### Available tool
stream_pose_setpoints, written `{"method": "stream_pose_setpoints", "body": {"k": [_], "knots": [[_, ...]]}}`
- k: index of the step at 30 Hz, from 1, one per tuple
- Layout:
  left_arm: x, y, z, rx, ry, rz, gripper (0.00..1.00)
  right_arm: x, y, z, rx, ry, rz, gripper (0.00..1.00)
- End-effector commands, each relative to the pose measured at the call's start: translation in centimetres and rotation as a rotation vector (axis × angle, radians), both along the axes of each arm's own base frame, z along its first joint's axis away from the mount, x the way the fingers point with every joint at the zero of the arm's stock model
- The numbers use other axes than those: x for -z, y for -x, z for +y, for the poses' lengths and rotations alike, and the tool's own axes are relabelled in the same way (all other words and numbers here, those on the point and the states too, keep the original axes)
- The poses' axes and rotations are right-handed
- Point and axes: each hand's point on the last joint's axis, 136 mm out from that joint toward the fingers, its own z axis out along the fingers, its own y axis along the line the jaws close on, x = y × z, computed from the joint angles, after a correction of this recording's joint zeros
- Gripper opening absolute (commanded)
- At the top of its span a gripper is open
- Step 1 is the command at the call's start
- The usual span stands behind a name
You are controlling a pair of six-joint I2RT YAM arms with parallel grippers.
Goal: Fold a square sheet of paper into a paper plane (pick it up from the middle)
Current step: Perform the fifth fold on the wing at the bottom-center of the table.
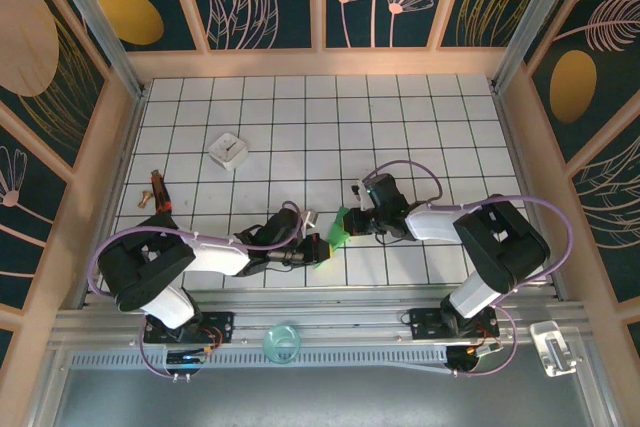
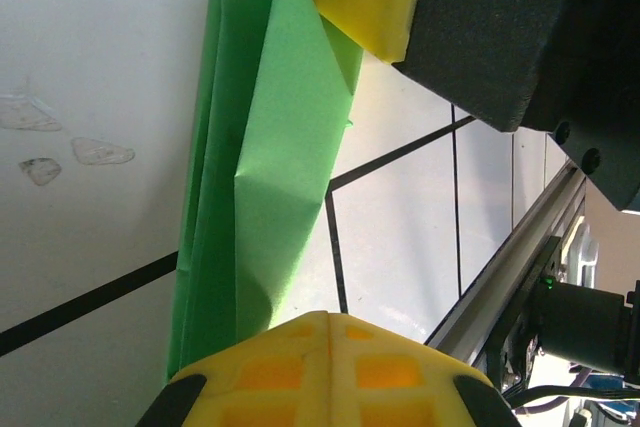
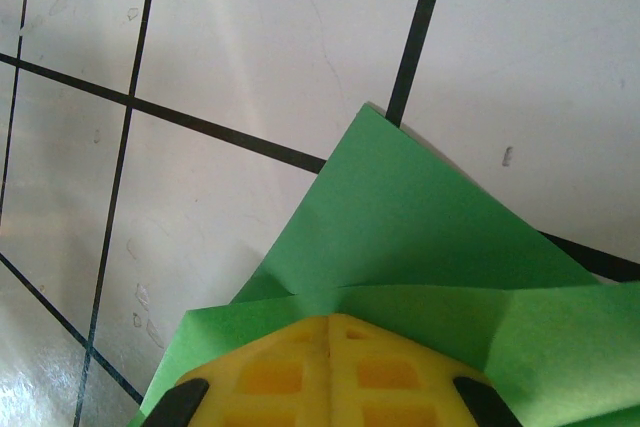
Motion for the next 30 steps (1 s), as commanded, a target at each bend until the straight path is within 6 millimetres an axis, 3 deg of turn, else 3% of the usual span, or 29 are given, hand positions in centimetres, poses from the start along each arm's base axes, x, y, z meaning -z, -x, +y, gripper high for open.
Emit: {"method": "stream_pose_setpoints", "body": {"k": [1, 19, 30], "knots": [[1.1, 0.5, 0.6, 0.016, -0.023, 0.017, 0.05, 3.9, 1.6, -3.0, 0.036, 0.152, 0.091, 0.02], [2.9, 1.6, 1.2, 0.031, -0.04, 0.074, 0.04, 4.1, 1.6, -3.2, 0.046, 0.163, 0.1, 0.02], [4.9, 3.7, 3.3, 0.081, -0.16, 0.116, 0.04, 4.8, 1.4, -3.5, 0.061, 0.194, 0.121, 0.01]]}}
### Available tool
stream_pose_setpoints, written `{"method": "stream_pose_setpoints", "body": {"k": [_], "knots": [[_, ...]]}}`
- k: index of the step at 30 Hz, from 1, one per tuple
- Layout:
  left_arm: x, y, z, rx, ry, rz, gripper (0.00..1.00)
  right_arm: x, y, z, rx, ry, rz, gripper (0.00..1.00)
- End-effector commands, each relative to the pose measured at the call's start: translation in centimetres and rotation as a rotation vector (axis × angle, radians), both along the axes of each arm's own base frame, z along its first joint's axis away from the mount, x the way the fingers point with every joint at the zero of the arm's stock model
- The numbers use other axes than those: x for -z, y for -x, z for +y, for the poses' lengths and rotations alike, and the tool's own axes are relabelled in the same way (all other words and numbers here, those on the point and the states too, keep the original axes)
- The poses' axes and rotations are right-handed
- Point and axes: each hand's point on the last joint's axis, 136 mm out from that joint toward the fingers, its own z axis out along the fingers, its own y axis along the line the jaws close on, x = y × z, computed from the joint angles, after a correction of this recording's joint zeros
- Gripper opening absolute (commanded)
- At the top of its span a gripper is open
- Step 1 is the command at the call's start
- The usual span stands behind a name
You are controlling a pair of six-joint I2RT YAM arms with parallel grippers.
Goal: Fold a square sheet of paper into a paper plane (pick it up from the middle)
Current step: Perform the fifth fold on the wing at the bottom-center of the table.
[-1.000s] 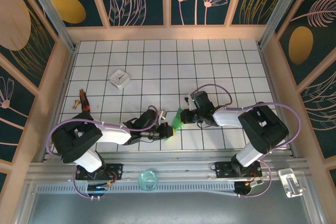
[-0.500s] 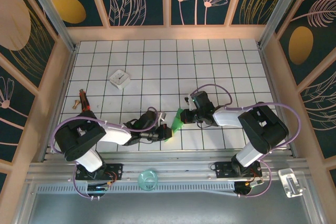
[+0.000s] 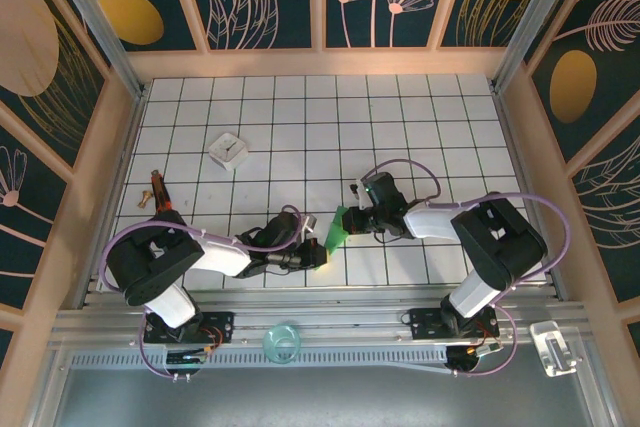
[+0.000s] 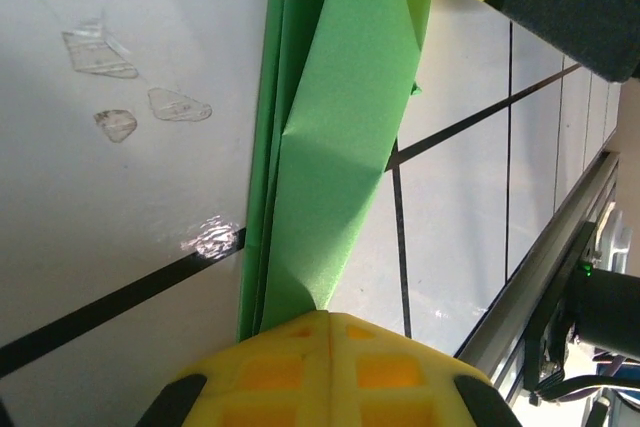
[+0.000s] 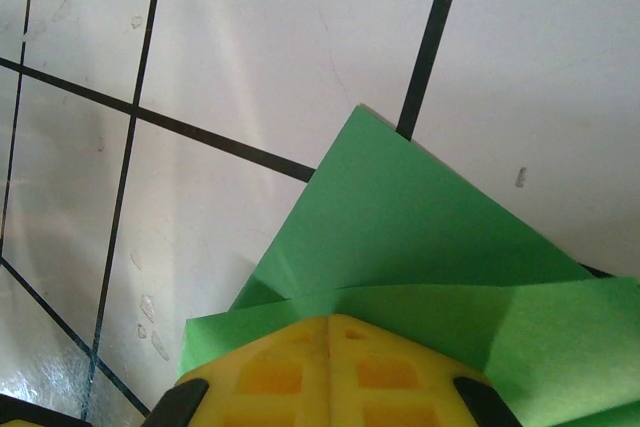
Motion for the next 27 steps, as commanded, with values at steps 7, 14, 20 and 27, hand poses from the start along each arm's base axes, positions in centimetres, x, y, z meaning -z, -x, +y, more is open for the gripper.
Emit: {"method": "stream_pose_setpoints", "body": {"k": [7, 14, 20, 27], "knots": [[3.8, 4.5, 3.8, 0.08, -0.163, 0.13, 0.03, 5.3, 1.8, -4.2, 0.079, 0.219, 0.133, 0.0], [4.3, 6.5, 5.0, 0.132, -0.201, 0.16, 0.03, 5.7, 1.7, -4.4, 0.087, 0.233, 0.147, 0.0], [4.6, 8.1, 5.9, 0.204, -0.256, 0.179, 0.01, 5.7, 1.6, -4.5, 0.092, 0.234, 0.149, 0.0], [2.3, 7.9, 5.7, 0.267, -0.254, 0.112, 0.01, 5.7, 1.6, -4.5, 0.091, 0.234, 0.151, 0.0]]}}
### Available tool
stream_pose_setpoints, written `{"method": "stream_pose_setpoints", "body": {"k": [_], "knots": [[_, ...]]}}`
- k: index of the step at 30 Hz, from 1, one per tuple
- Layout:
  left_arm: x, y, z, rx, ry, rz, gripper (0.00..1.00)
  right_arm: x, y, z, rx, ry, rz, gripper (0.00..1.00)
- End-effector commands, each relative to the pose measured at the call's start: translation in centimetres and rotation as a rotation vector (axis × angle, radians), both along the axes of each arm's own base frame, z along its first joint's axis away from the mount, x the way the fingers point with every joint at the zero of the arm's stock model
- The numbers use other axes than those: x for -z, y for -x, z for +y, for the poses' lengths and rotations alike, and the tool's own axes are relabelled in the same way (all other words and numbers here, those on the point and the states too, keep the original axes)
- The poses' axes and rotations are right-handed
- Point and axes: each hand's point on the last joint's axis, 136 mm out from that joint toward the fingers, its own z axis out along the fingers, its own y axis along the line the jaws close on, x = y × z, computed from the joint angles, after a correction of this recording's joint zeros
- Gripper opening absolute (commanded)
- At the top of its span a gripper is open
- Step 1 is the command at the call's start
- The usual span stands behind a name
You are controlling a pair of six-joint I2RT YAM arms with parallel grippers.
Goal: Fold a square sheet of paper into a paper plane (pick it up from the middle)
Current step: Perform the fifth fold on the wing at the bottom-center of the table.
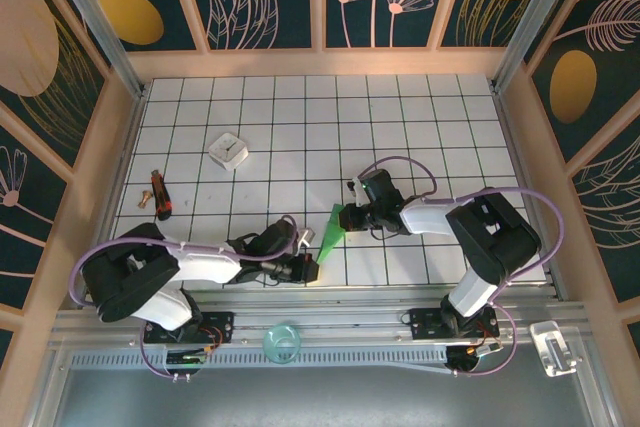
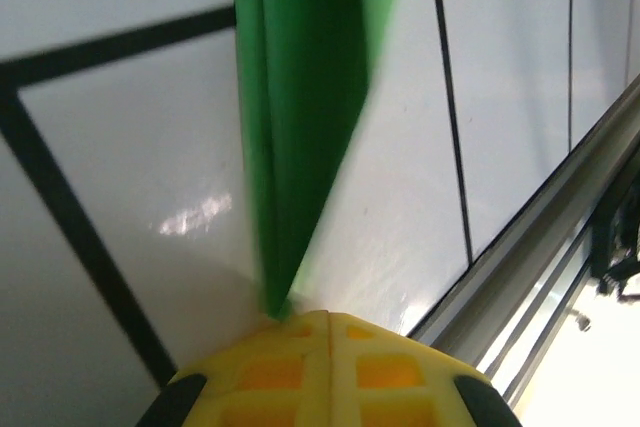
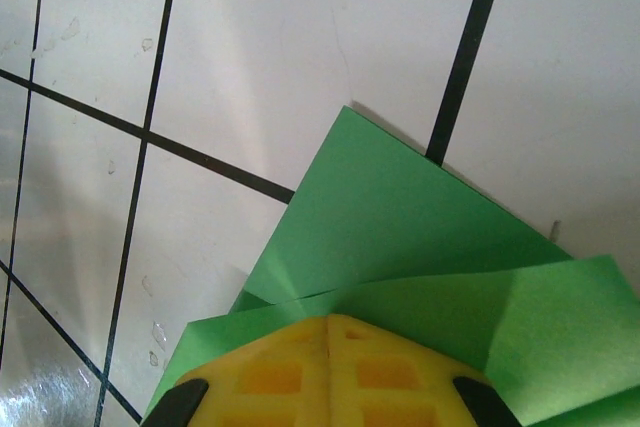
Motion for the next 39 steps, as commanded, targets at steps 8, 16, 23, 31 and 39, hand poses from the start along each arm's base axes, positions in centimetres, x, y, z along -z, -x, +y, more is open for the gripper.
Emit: {"method": "stream_pose_setpoints", "body": {"k": [8, 16, 23, 31, 39], "knots": [[-5.9, -2.9, -2.1, -0.066, 0.21, -0.035, 0.02, 5.7, 2.3, -5.1, 0.087, 0.237, 0.14, 0.0], [-4.3, -5.3, -3.7, -0.072, 0.141, -0.06, 0.03, 5.6, 2.3, -5.0, 0.087, 0.233, 0.136, 0.0], [-1.9, -5.7, -2.7, -0.076, 0.069, -0.042, 0.02, 5.5, 2.3, -5.1, 0.086, 0.232, 0.136, 0.0], [0.1, -5.4, -2.0, -0.077, 0.021, -0.019, 0.01, 5.3, 2.3, -4.9, 0.082, 0.225, 0.128, 0.0], [1.4, -4.5, -0.8, -0.093, -0.012, 0.019, 0.0, 2.6, 1.4, -3.3, 0.049, 0.133, 0.075, 0.03]]}}
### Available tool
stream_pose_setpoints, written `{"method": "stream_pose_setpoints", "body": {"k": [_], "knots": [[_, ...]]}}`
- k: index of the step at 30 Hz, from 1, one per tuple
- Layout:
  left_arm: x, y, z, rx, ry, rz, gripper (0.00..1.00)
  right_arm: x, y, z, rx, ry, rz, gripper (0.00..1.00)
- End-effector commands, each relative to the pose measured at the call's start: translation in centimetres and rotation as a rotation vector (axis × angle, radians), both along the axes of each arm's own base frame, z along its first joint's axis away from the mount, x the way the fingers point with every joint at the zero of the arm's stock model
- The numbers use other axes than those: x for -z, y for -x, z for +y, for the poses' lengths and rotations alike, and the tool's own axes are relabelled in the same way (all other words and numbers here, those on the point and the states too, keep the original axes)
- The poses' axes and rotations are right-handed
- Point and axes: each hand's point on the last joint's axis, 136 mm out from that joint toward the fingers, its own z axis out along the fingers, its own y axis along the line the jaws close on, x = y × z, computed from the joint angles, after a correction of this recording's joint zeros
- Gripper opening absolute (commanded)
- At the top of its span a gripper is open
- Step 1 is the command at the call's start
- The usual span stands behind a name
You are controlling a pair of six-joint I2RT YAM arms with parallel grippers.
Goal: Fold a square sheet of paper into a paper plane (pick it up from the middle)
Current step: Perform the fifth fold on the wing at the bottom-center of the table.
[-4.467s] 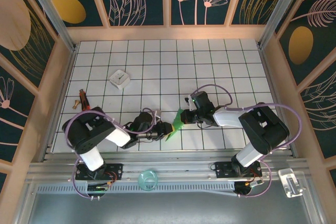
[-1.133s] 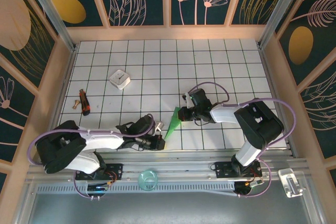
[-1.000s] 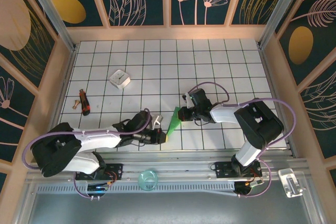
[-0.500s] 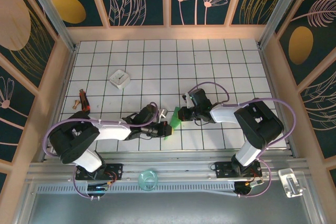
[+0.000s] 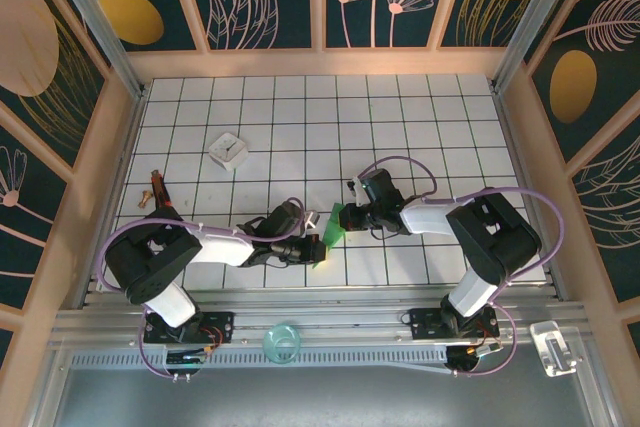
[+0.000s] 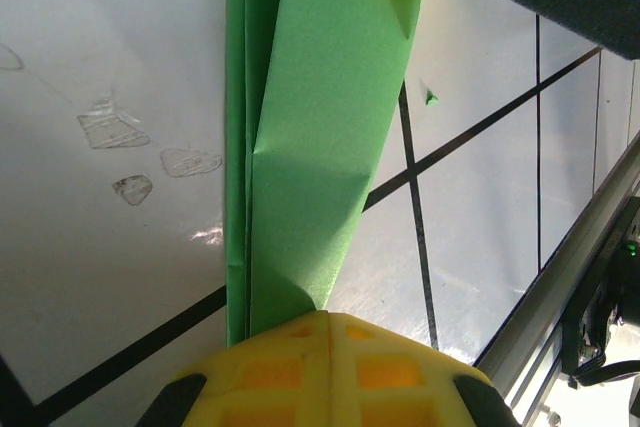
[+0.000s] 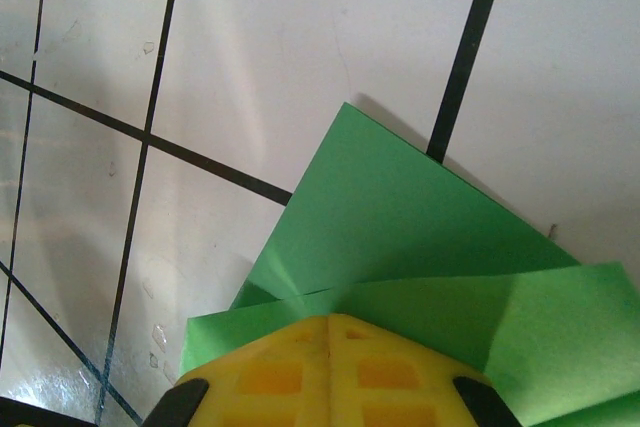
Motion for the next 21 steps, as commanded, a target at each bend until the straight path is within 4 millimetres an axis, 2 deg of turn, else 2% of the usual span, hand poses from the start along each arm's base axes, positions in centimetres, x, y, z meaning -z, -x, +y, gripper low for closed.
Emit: {"method": "stream_pose_setpoints", "body": {"k": [1, 8, 11, 16, 21], "knots": [[1.9, 0.9, 1.6, -0.014, -0.054, 0.044, 0.0, 2.1, 1.4, -2.8, 0.039, 0.109, 0.07, 0.04], [2.4, 1.9, 1.9, -0.049, -0.001, 0.122, 0.0, -3.8, 1.7, -0.7, -0.008, -0.061, -0.022, 0.13], [2.7, 2.2, 1.9, -0.053, 0.01, 0.145, 0.0, -5.1, 2.8, 0.0, -0.032, -0.1, -0.043, 0.15], [3.0, 2.7, 2.1, -0.053, 0.018, 0.168, 0.0, -4.4, 5.5, 1.2, -0.061, -0.128, -0.016, 0.13], [3.4, 2.9, 2.3, -0.047, 0.003, 0.173, 0.0, -3.3, 6.7, 2.3, -0.078, -0.165, 0.022, 0.09]]}}
